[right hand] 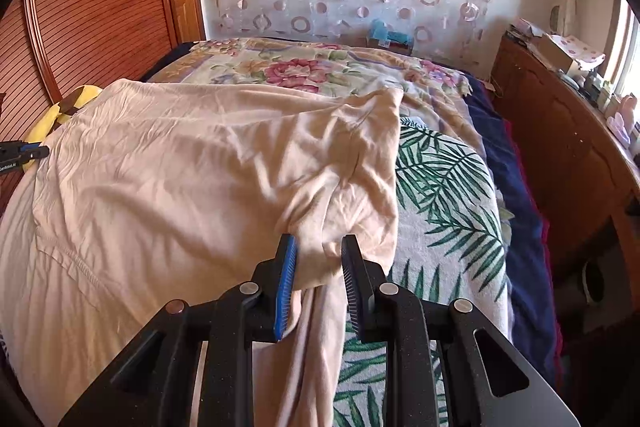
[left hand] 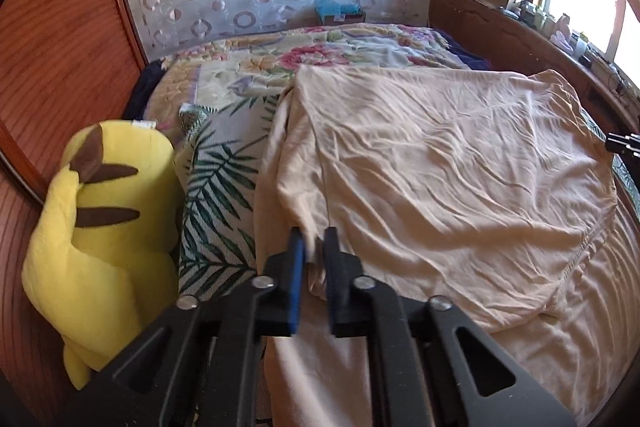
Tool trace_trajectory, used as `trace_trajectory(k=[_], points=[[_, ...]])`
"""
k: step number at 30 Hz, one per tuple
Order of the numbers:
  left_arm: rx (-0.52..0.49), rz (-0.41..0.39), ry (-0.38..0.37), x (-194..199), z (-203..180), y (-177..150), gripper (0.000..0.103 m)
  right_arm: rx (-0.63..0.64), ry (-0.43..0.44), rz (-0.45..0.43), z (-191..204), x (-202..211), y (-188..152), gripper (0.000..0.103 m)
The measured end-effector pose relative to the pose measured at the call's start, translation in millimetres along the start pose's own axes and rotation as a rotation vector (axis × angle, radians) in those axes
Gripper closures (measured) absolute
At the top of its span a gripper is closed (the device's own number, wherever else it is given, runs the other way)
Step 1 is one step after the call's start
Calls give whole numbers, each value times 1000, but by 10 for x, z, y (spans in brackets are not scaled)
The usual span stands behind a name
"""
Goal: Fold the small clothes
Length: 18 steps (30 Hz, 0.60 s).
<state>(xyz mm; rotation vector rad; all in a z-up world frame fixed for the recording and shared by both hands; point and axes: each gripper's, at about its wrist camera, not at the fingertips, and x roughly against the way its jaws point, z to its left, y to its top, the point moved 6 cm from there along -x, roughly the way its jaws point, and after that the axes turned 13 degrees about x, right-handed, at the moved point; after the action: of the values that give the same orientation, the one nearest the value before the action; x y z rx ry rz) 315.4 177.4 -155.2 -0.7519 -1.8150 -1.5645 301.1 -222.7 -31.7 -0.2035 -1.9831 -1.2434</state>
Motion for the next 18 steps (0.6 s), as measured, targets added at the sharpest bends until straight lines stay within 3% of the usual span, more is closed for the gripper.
trace_trajectory(k=[9,18], points=[[-20,35,62,-110,6,33,95,-34,-3,-9,-84,-4,-38,79],[-7,43,60,-164,55,0,95,-101,-15,33,-229,-184,-74,79]])
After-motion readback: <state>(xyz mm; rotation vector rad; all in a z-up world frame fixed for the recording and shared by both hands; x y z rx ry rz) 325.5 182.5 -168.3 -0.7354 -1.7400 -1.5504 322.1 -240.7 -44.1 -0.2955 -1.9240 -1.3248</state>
